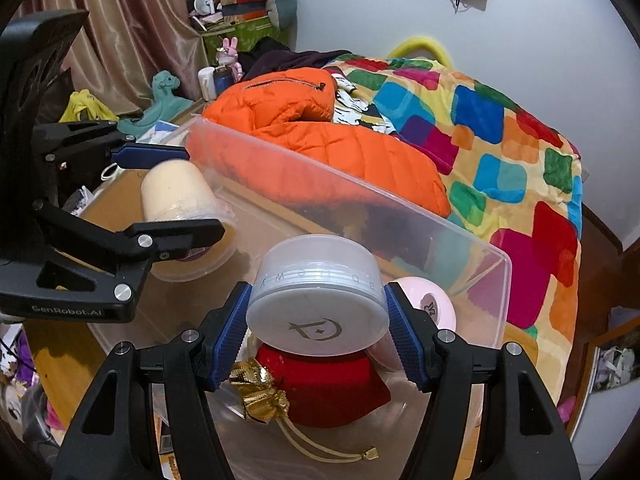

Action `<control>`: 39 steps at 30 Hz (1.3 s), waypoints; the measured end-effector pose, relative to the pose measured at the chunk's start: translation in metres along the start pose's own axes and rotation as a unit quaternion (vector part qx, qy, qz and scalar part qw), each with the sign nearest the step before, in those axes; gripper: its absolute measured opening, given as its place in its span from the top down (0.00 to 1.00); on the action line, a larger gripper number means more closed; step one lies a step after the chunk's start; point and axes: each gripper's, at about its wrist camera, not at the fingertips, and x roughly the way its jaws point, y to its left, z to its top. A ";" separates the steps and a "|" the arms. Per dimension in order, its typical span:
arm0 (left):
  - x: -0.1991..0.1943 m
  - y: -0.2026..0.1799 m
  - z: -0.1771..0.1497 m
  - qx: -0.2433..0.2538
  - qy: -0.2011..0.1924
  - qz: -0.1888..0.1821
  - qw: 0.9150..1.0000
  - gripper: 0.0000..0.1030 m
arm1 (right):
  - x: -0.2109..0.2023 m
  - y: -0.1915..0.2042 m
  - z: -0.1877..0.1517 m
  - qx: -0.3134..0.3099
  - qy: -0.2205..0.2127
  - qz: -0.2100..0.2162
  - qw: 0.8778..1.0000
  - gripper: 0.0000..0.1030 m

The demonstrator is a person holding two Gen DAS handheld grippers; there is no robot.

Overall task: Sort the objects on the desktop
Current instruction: 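Release the white tub with the right tool while the left tool releases the cream jar into the box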

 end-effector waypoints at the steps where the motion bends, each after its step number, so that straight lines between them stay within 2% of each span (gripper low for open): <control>1: 0.001 0.000 0.000 0.001 0.007 0.000 1.000 0.36 | 0.001 0.000 0.000 -0.001 0.000 -0.002 1.000 0.39; 7: 0.006 -0.004 0.001 0.010 0.026 0.010 1.000 0.36 | 0.008 0.001 -0.002 0.002 0.015 0.004 1.000 0.39; 17: 0.005 -0.006 0.001 0.015 0.022 0.019 0.999 0.35 | 0.013 0.003 0.001 0.000 0.036 0.001 0.999 0.39; 20: 0.003 -0.004 0.002 0.009 0.016 0.017 1.000 0.29 | 0.013 0.003 0.001 0.004 0.035 0.001 0.999 0.39; 23: -0.001 -0.005 0.001 0.008 0.004 0.033 0.999 0.26 | 0.010 0.006 0.001 0.001 0.033 -0.005 0.999 0.39; 29: -0.006 -0.010 -0.002 0.020 -0.005 0.039 0.999 0.22 | -0.004 0.012 0.001 -0.013 0.020 -0.029 0.999 0.35; 31: -0.009 -0.012 -0.004 0.024 -0.010 0.042 0.999 0.18 | -0.012 0.014 0.000 -0.015 0.011 -0.040 0.999 0.28; 34: -0.019 -0.013 -0.005 0.025 -0.023 0.053 0.998 0.11 | -0.028 0.019 -0.002 -0.023 -0.008 -0.059 0.998 0.27; 39: -0.037 -0.013 -0.004 0.016 -0.037 0.061 0.997 0.10 | -0.054 0.025 -0.007 -0.029 -0.028 -0.078 0.996 0.22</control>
